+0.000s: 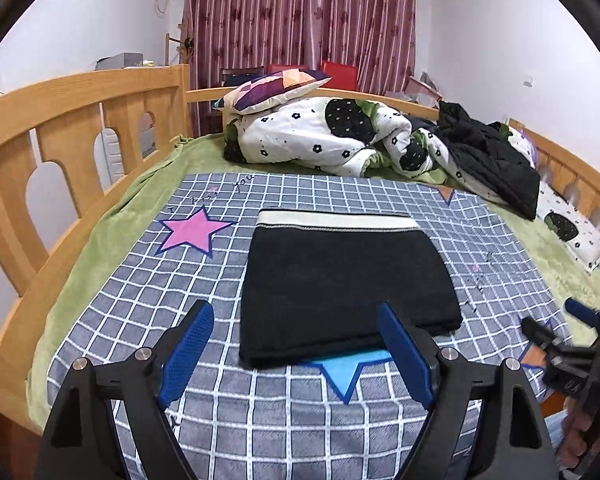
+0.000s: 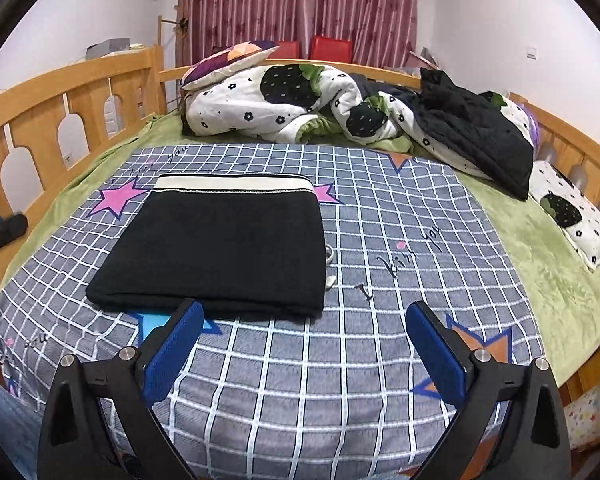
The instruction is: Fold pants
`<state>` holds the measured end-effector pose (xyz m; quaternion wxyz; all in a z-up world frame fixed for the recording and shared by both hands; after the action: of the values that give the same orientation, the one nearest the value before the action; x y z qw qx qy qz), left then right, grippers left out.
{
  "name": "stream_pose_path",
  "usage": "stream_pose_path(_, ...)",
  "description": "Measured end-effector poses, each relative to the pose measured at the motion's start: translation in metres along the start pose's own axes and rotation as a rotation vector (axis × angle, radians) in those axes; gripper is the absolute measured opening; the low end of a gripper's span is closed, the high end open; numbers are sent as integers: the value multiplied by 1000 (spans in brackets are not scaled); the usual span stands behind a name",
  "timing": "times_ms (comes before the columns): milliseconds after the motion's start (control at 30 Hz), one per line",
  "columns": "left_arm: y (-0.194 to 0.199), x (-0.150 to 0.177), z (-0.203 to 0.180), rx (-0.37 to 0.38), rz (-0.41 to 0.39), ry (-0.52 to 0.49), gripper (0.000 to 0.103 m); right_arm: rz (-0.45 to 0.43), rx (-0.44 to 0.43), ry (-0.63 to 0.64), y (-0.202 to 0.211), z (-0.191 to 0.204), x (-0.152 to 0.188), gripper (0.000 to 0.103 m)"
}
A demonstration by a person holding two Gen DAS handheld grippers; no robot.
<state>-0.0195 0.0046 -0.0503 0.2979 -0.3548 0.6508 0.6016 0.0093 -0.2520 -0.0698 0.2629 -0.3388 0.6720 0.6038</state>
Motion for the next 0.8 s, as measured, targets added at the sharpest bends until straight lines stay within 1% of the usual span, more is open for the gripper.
stream_pose_path(100,3,4,-2,-2,10,-5,84,-16,-9,-22,10,-3,1,100)
stream_pose_path(233,7,6,0,-32,-17,-21,86,-20,-1,-22,15,-8,3,100)
stream_pose_path(467,6,9,4,-26,-5,-4,86,-18,-1,-39,14,-13,2,100)
stream_pose_path(533,5,9,3,-27,0,-4,86,-29,0,-36,17,-14,1,100)
stream_pose_path(633,6,9,1,-26,-3,-14,86,-44,3,-30,19,-15,1,100)
stream_pose_path(800,5,11,-2,-30,1,-33,86,-36,0,-34,18,-14,2,100)
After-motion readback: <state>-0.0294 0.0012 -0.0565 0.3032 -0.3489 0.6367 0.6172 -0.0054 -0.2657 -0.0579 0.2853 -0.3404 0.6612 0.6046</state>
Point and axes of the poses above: each gripper's, at about its wrist camera, not at the fingertips, and y roughly against the way its jaws point, z to its left, x to its underside, the point moved 3 cm from there along -y, roughly the way its jaws point, and after that the axes turned 5 degrees about x, right-handed, at the moved point
